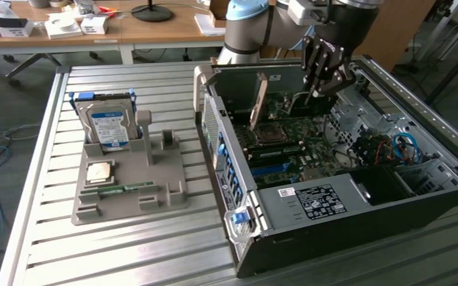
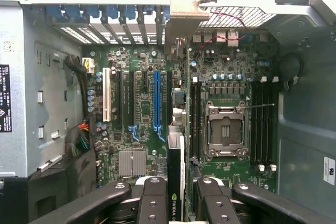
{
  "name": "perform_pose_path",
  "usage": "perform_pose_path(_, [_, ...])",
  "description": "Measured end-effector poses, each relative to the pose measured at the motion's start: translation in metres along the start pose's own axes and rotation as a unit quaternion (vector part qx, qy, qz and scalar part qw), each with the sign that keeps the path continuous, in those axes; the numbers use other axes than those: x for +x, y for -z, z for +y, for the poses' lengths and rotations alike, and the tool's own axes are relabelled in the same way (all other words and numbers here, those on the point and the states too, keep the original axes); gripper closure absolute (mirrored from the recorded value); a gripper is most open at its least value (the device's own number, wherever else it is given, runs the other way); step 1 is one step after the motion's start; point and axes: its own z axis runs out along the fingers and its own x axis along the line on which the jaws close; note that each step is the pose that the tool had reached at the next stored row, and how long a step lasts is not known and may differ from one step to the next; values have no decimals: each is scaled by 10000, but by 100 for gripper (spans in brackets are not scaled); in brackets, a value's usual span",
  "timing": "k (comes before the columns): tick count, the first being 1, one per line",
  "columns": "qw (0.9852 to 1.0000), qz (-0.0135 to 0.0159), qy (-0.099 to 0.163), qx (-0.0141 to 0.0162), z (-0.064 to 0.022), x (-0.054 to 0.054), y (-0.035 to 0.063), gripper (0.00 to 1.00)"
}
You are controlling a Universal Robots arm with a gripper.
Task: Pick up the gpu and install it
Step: 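Insert the gpu into the slot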
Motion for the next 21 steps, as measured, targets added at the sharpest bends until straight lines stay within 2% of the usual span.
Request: perform_pose_path(21, [10000, 0, 0, 0, -1, 1, -34, 74])
